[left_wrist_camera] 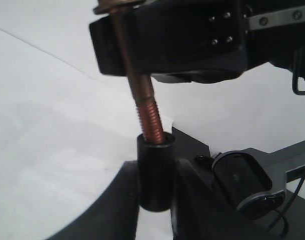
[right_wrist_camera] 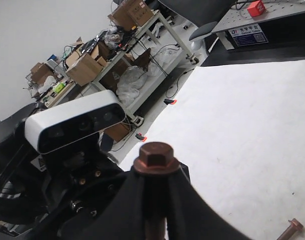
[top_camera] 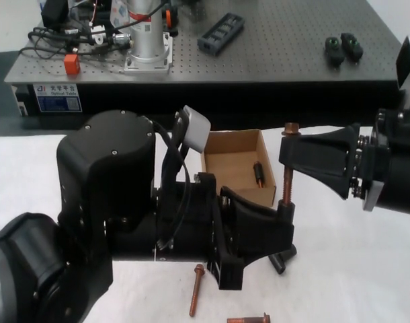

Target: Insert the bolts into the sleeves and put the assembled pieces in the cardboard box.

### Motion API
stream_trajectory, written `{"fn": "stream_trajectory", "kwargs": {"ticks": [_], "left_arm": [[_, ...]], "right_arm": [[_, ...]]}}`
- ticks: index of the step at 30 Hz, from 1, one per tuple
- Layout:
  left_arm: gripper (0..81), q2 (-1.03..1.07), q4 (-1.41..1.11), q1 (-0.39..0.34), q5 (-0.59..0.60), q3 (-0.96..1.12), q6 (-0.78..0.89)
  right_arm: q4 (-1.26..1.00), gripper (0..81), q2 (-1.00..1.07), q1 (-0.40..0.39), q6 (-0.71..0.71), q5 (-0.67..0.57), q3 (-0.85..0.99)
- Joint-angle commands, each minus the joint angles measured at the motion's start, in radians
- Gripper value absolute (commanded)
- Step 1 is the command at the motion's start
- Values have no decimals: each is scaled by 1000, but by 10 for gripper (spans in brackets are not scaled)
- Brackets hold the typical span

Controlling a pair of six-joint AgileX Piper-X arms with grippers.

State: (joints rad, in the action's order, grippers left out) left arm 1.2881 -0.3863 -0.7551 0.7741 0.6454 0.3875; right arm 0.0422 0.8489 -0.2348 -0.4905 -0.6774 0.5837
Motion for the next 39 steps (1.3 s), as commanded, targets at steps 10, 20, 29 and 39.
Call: {"fn": "stream_trajectory", "kwargs": {"ticks": [10,20,29,39], "left_arm": [[7,-12,-65,2,-53,9,31],[7,-12,-65,2,-176,9,3],[7,137,20,86,-531,180,91],[7,661,567,148,-580,845,116]], "right_arm": [[-1,202,4,-1,136,-68,4],[-3,414,-39,38,147,-53,4],[202,414,-166,219,171,123,4],[418,403,-203,317,233,264,4]]}}
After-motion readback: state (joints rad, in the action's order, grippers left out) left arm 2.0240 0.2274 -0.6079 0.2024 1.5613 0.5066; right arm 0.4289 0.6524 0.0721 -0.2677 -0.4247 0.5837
